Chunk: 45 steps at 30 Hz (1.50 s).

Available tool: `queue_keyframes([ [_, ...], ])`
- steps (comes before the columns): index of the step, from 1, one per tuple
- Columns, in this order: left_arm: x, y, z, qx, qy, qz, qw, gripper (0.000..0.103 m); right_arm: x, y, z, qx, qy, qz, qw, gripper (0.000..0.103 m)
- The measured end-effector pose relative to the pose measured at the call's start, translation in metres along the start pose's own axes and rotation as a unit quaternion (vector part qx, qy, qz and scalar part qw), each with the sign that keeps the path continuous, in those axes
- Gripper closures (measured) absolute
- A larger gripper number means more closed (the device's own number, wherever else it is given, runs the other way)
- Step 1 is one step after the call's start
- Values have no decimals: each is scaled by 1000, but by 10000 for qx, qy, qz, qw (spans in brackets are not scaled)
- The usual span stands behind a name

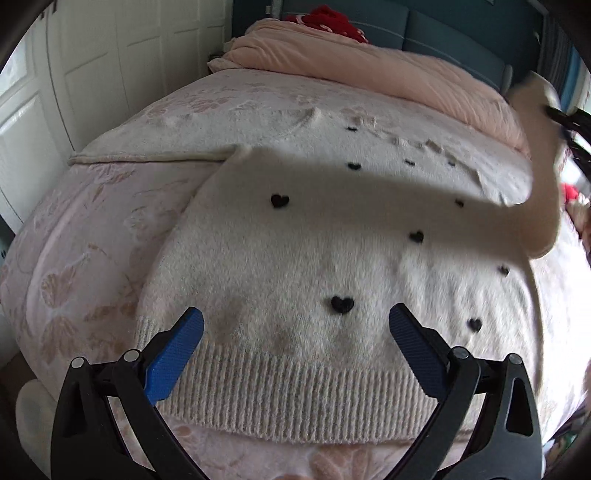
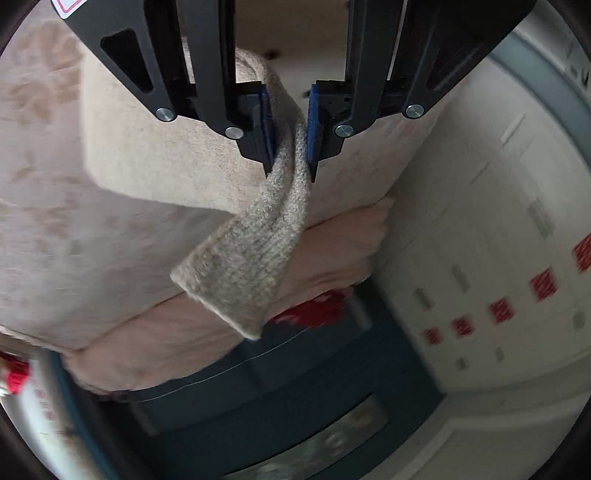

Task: Fold small clothes
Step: 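Fold the sleeve across the sweater body with the right gripper while the left gripper grasps the other sleeve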

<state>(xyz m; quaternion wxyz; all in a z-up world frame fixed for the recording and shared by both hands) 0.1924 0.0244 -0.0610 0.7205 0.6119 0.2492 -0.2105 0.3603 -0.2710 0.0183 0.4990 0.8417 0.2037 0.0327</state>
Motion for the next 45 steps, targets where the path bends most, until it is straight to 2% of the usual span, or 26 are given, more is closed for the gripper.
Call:
queue_keyframes([
  [1,0,6,-1,-95,-70,25,9999,5,19,-26,-27,-50,262,-320,9991,67],
  [3,2,19,-3,-242,-243,59,9994,5,40,-72,-59,-278,374,-724,9963,63],
  [5,10,36,-6,-361,-428,79,9984,5,40,-103,-60,-192,274,-888,9955,63],
  [9,49,70,-5,-668,-881,54,9939,5,5,-136,-8,560,-411,-1014,9924,56],
  [12,101,83,-3,-919,-949,-214,9910,5,-23,-138,48,887,-1147,-936,9850,53],
  [14,144,79,-6,-1474,-882,-606,9833,5,-32,-135,82,1283,-1492,-829,9769,53],
  [16,174,72,-10,-2056,-809,-887,9713,5,-34,-132,112,1627,-1659,-708,9700,53],
  [18,188,71,-12,-2388,-653,-819,9654,8,-30,-130,138,1969,-1664,-599,9643,53],
  [19,191,76,-11,-2413,-557,-681,9665,11,-25,-127,146,2155,-1612,-532,9616,53],
  [20,193,81,-7,-2384,-589,-633,9673,23,-18,-124,157,2373,-1549,-454,9579,53],
  [21,196,85,-2,-2305,-631,-633,9690,53,-13,-127,166,2524,-1553,-406,9542,53],
  [22,202,90,6,-2219,-777,-696,9695,69,-2,-126,169,2626,-1552,-366,9517,53],
  [23,208,94,12,-2217,-990,-773,9670,93,7,-124,174,2706,-1533,-317,9499,53],
  [25,213,111,21,-2187,-1042,-696,9677,95,19,-120,178,2691,-1535,-194,9506,56],
  [26,213,124,25,-2090,-1089,-547,9703,96,27,-113,180,2613,-1551,-143,9526,64],
  [27,211,139,30,-2003,-1179,-401,9718,96,33,-104,180,2497,-1550,-56,9558,94],
  [28,204,163,36,-1975,-1350,-148,9709,96,33,-95,178,2393,-1506,76,9592,94],
  [31,176,224,47,-1839,-1821,620,9639,96,14,-58,161,2081,-1252,884,9660,95],
  [33,162,247,49,-1682,-2059,947,9593,96,7,-48,160,1864,-1250,1191,9672,95],
  [35,173,238,48,-1422,-2032,901,9646,96,19,-65,173,1673,-1551,829,9701,96],
  [36,187,222,47,-1352,-1984,670,9684,96,26,-83,186,1643,-1836,472,9680,96],
  [38,220,165,30,-1272,-1526,-36,9801,96,40,-121,208,1946,-2122,-241,9574,97],
  [39,239,133,24,-1233,-1268,-448,9832,96,40,-123,212,2041,-2118,-227,9555,100],
  [40,249,110,17,-1254,-1112,-649,9837,96,39,-117,211,2023,-2090,-134,9567,98],
  [42,241,99,12,-1449,-1344,-230,9800,95,43,-108,211,1868,-2135,-295,9585,96],
  [45,241,97,9,-1734,-1398,-219,9746,94,37,-105,208,1605,-2266,-541,9591,88],
])
Point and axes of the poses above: each gripper's, at about its wrist camera, not at the fingertips, and x roughly the way its jaws point, z to its right, y to its top, the point moved 7 cm from there along x, roughly the way its jaws point, and after that the axes turned 15 degrees about z, right-handed, at the moved point
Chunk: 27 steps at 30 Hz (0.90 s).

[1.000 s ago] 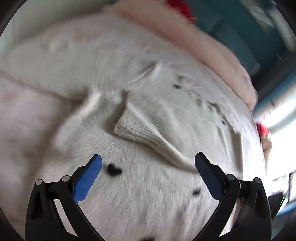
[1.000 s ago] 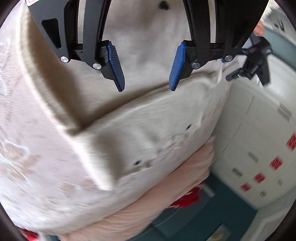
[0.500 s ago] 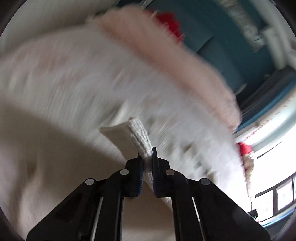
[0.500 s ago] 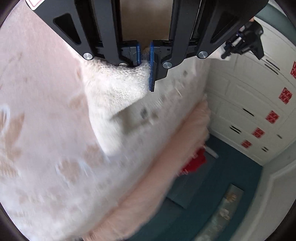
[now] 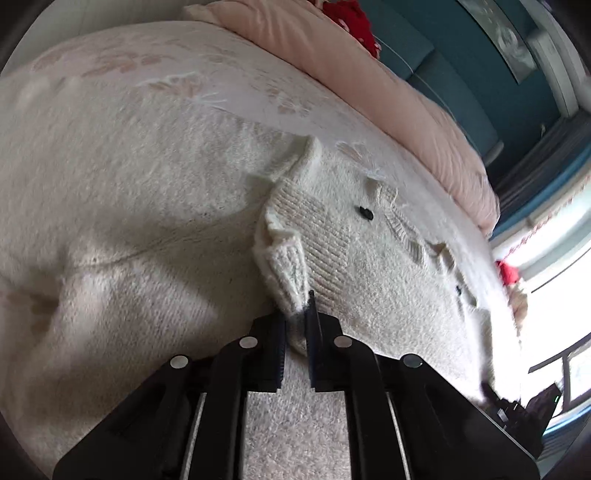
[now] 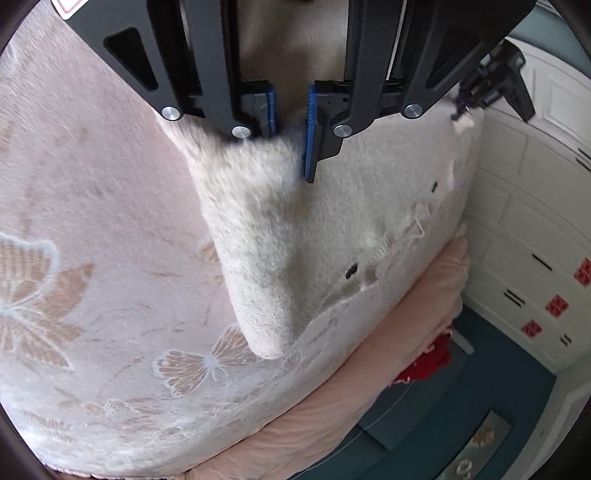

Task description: Fold small clothes

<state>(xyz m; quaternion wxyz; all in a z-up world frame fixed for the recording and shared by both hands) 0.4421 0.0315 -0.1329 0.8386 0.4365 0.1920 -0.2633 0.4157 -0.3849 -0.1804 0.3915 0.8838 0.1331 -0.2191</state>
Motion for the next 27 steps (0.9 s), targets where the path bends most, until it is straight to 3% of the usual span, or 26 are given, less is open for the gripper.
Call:
queue_keyframes([
  [5,8,-7,-3,111,-153,137,9997,93,-49,3,-16,-476,-222,783,9955,83],
  [8,6,-3,-10,-26,-284,229,9993,93,-21,18,-43,-999,-105,660,9928,84],
  [10,2,-2,-16,-137,-400,264,9988,93,8,20,-49,-1437,-404,404,9880,85],
  [11,2,-3,-16,-209,-462,275,9983,93,30,18,-33,-1423,-717,170,9871,86],
  [12,2,-3,-18,-274,-518,284,9979,93,43,15,-19,-1276,-896,-9,9878,100],
  [15,2,-4,-19,-301,-598,336,9972,93,31,28,-16,-804,-794,318,9931,102],
  [17,2,-4,-19,-278,-614,374,9970,93,18,33,-30,-1026,-691,601,9905,99],
  [19,2,-4,-19,-297,-640,390,9967,93,26,20,-25,-1478,-981,458,9831,98],
  [20,1,-5,-19,-304,-632,382,9968,93,35,9,-14,-1455,-1028,189,9838,101],
  [22,-5,-4,-21,-338,-571,372,9971,92,28,20,-18,-1263,-1006,332,9863,102],
  [25,-36,5,-31,-235,-175,573,9979,85,6,26,-37,-1139,-861,452,9887,89],
  [27,-66,13,-51,-295,-5,812,9963,79,-3,13,-48,-1198,-698,390,9896,87],
])
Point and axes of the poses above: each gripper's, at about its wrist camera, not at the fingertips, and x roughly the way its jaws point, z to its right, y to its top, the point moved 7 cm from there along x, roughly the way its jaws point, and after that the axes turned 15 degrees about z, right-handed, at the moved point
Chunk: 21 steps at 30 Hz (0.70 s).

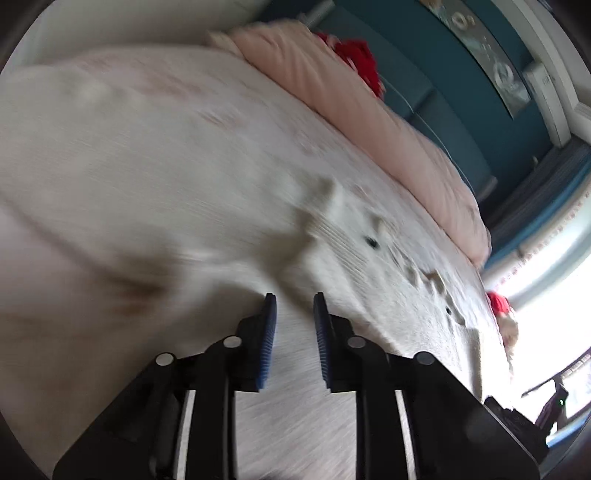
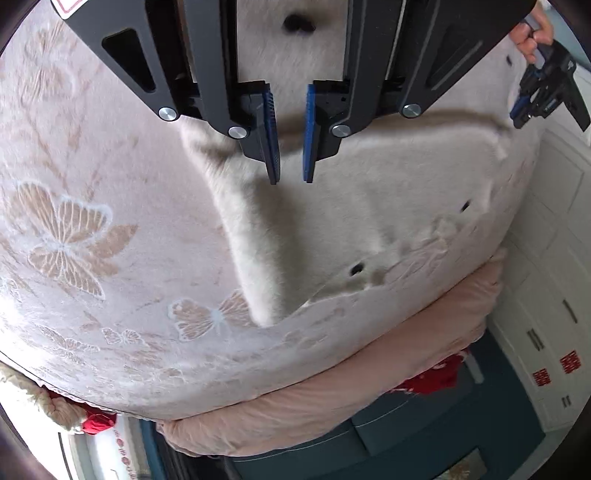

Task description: Fold small clothes

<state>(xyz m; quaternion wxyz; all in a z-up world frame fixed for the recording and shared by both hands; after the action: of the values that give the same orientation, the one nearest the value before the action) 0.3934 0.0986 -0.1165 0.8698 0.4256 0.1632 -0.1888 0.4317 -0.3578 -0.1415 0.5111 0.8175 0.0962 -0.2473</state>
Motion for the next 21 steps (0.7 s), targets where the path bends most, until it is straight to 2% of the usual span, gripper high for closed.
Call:
queue_keyframes([
  [2,-32,22,-38,-328,245,206,9989,71,-23,-26,-1,-159,126,-50,9998,82],
  [3,-51,38,-68,-528,581,384,9962,59,-26,-38,-5,-311,138,-121,9993,76],
  [5,-80,69,-119,-825,1111,737,9876,48,-36,-69,-2,-492,105,-278,9983,67],
  [6,-90,82,-139,-902,1321,866,9833,46,-38,-74,-2,-524,89,-242,9983,65],
  [8,-111,119,-196,-1072,1893,1113,9697,46,-40,-71,-6,-598,102,-117,9981,54],
  [9,-115,131,-215,-1149,2083,1163,9643,46,-36,-74,-6,-603,147,-165,9979,47],
  [10,-119,146,-239,-1258,2340,1214,9564,46,-32,-78,-7,-642,141,-202,9976,45],
  [12,-118,173,-274,-1461,2590,1268,9463,46,-36,-85,-14,-831,103,-169,9963,40],
  [16,-102,197,-297,-1664,2735,1298,9384,46,-35,-99,-26,-1426,-184,-122,9895,33],
  [18,-87,201,-297,-1688,2726,1199,9396,49,-35,-100,-27,-1464,-201,-107,9890,32],
  [19,-82,202,-298,-1619,2781,1116,9402,58,-35,-100,-26,-1424,-172,-107,9896,32],
  [20,-77,204,-297,-1577,2785,997,9422,86,-34,-100,-24,-1379,-134,-111,9903,32],
  [21,-71,205,-295,-1580,2775,816,9441,93,-34,-100,-23,-1345,-108,-117,9908,32],
])
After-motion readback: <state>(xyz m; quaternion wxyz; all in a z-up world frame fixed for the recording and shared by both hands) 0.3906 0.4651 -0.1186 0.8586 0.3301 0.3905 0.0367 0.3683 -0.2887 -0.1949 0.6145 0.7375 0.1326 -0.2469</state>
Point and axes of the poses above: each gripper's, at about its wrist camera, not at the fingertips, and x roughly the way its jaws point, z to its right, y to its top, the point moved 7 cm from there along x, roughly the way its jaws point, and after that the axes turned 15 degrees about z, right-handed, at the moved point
